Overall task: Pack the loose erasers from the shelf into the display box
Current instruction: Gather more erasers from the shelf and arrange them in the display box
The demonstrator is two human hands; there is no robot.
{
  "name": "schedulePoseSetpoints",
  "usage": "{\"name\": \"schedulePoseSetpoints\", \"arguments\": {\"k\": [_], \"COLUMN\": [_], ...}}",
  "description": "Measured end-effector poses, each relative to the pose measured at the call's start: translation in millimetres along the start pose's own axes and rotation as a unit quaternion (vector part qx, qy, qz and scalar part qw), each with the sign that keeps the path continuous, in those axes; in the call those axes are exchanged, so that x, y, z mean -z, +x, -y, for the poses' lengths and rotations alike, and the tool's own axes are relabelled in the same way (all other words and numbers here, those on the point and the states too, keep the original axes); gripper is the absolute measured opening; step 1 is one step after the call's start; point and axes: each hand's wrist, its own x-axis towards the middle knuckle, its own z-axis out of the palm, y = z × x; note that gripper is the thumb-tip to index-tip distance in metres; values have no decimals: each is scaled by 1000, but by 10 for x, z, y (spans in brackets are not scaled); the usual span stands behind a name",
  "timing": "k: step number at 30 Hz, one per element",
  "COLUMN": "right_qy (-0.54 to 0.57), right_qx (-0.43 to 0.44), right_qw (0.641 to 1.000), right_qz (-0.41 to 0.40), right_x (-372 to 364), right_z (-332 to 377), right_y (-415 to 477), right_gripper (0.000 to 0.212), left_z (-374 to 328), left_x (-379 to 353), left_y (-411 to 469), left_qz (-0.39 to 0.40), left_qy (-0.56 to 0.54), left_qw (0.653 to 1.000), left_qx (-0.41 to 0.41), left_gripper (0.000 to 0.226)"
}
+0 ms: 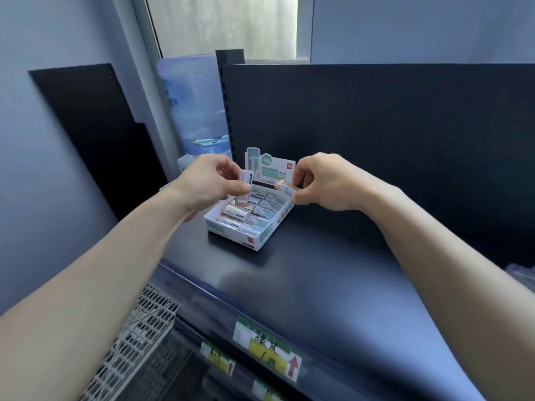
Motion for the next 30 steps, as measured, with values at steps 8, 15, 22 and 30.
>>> {"name": "schedulePoseSetpoints", "arguments": {"k": [8, 15, 22, 30], "right_qy": [-14, -45, -69, -78], "right_qx": [-5, -48, -105, -146], "right_qw": [1000, 998, 992, 985], "right_qz": [1, 9, 1, 57], "right_x": [-271, -470, -526, -672], "right_z": [308, 470, 568, 630], "right_y": [286, 513, 691, 735], "right_gripper": [16, 19, 16, 16], "left_z": [294, 529, 682, 802], "left_x": [255, 374, 376, 350], "left_y": [194, 414, 676, 698], "left_qz": [40, 153, 265, 303], "left_qy": [10, 49, 143, 181], "left_qw": [999, 984, 945, 923], "left_qx": [-17, -82, -129, -151], "left_gripper": [14, 22, 18, 15]}}
